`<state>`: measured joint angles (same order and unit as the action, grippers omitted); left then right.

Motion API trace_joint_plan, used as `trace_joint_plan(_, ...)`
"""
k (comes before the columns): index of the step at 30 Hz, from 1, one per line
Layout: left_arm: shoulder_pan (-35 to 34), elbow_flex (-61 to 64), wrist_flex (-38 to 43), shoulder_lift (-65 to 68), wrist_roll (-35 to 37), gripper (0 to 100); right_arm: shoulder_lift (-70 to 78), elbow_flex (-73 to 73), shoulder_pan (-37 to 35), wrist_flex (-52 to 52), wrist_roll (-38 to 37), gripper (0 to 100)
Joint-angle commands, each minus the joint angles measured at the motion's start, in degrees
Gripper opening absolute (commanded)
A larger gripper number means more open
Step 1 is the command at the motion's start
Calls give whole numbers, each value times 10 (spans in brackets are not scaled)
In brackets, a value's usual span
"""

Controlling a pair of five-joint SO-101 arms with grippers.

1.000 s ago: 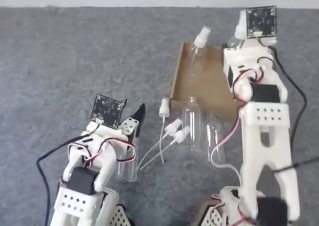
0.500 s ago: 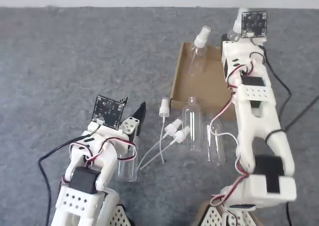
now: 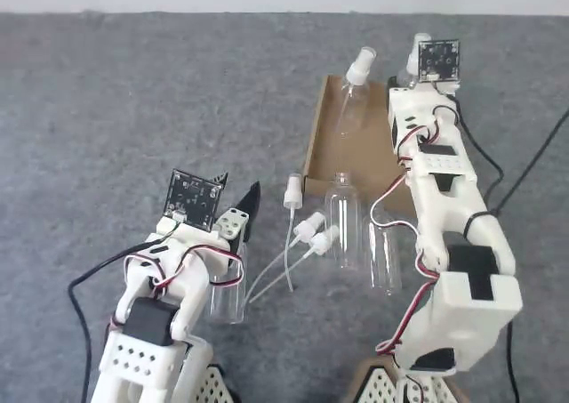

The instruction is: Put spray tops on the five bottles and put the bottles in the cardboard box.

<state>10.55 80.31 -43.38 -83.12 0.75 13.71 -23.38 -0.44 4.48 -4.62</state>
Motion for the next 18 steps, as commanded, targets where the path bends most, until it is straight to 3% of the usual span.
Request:
trace_joint_plan(1,-3,-2,17,-10,4,148,-7,13,5,16,-7,6)
trace_joint_plan(18,-3,-2,16,-10,4,148,27,31,5,11,46,6)
